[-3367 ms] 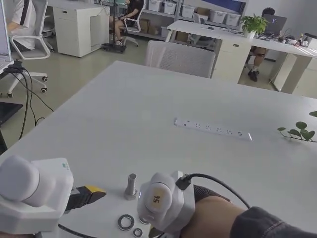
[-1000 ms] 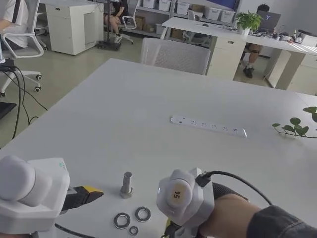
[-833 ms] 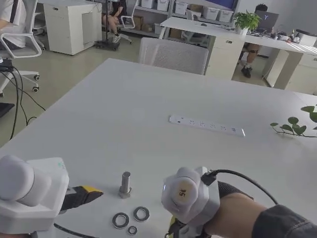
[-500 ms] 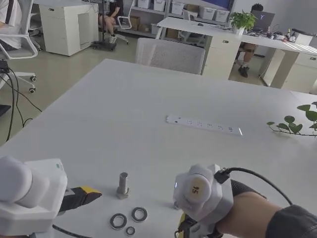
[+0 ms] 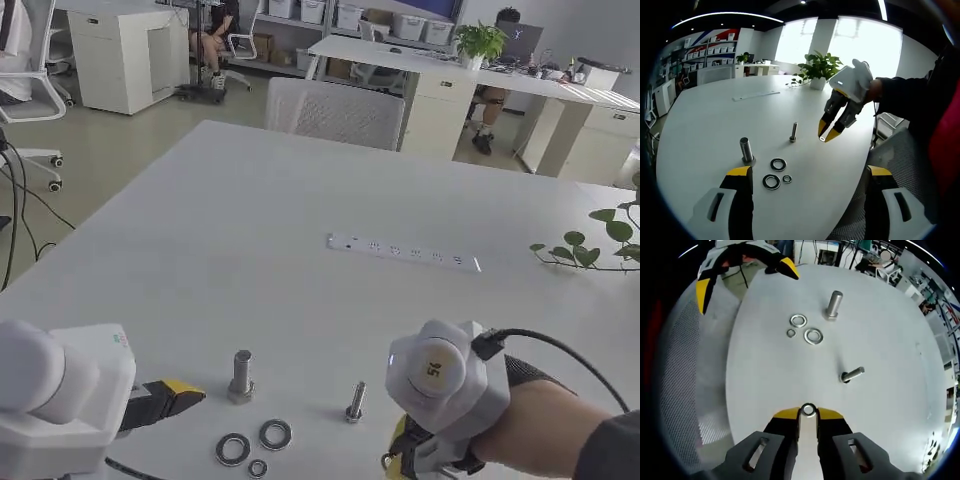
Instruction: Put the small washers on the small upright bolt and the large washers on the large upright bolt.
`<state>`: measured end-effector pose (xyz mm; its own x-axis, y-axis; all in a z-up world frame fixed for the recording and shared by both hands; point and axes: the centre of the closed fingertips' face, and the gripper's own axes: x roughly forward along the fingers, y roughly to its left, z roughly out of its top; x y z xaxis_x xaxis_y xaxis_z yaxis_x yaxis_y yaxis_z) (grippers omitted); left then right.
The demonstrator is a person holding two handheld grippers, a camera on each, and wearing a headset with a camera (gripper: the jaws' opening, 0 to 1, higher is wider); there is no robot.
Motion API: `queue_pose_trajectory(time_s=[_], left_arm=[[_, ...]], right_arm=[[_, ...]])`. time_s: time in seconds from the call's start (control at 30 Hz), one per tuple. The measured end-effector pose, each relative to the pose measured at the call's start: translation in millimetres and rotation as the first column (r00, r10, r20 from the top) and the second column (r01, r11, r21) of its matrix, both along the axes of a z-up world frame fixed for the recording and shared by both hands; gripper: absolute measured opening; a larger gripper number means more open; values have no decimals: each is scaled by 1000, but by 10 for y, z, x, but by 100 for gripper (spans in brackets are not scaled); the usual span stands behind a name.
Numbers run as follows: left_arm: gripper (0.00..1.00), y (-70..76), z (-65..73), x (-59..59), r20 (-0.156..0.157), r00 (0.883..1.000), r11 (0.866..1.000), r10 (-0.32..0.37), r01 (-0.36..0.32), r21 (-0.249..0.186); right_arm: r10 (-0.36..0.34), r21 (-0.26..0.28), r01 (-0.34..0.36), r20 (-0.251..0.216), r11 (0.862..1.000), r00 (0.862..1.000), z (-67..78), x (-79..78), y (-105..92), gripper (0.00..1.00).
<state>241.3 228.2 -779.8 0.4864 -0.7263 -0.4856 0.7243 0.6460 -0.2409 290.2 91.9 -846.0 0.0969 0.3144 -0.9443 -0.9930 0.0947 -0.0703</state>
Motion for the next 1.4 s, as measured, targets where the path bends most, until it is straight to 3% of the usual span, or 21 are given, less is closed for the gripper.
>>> queue_pose_trajectory(time_s=[0.27, 0.53, 1.1, 1.4], left_arm=[[93, -27, 0, -13, 0, 1000, 1000, -7, 7, 1], [93, -29, 5, -12, 0, 1000, 1000, -5, 5, 0], [93, -7, 10, 4, 2, 1000, 1000, 2, -2, -3], [93, 16, 7, 15, 2, 1000, 1000, 11, -11, -1]], right_arm=[[-10, 5, 10, 9, 1000, 1000, 67, 24, -28, 13], [-8, 9, 7, 47, 1000, 999, 247, 169, -11, 13], [22, 23, -25, 117, 999, 993, 499, 467, 218, 13], [45, 12, -47, 129, 999, 991, 530, 608, 320, 13]])
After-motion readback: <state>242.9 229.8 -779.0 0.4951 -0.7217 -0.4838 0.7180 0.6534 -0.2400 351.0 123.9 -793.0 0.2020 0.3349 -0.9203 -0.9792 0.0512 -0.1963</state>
